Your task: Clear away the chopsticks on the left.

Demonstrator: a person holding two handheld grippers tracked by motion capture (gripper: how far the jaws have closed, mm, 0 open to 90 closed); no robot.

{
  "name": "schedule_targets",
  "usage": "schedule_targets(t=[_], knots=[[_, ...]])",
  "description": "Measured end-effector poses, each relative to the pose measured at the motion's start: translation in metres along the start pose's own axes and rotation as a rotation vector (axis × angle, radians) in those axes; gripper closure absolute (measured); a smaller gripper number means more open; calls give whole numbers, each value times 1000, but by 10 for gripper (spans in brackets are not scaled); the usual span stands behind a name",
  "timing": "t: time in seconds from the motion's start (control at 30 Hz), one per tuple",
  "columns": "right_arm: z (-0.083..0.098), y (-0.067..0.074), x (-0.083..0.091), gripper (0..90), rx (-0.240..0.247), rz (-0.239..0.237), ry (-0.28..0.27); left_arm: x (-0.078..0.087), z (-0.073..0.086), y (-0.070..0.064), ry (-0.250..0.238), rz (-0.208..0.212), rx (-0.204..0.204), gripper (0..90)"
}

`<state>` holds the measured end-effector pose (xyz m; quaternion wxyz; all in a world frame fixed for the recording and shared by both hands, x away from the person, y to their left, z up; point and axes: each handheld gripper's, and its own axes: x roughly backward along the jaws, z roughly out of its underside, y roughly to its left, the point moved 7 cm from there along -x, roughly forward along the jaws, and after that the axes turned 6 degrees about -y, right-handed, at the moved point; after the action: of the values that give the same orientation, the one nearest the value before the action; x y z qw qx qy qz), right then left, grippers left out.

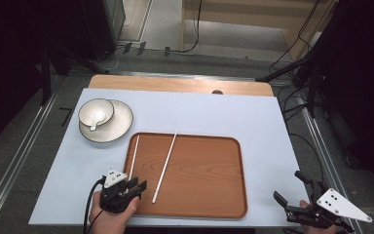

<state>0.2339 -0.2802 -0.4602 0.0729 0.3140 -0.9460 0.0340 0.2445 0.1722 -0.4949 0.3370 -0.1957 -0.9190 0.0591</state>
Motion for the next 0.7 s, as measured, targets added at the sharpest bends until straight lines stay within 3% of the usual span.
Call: schedule_targets(t=[0.2, 0.47, 0.7], knots=[[1, -1, -1, 58, 3, 0, 2, -13, -10, -20, -34, 54, -6, 639], [2, -1, 0, 58, 0, 1, 4, -22, -12, -34, -26, 94, -3, 682], [2, -1, 0, 58, 2, 1, 2, -27, -13, -38, -23, 103, 0, 689]])
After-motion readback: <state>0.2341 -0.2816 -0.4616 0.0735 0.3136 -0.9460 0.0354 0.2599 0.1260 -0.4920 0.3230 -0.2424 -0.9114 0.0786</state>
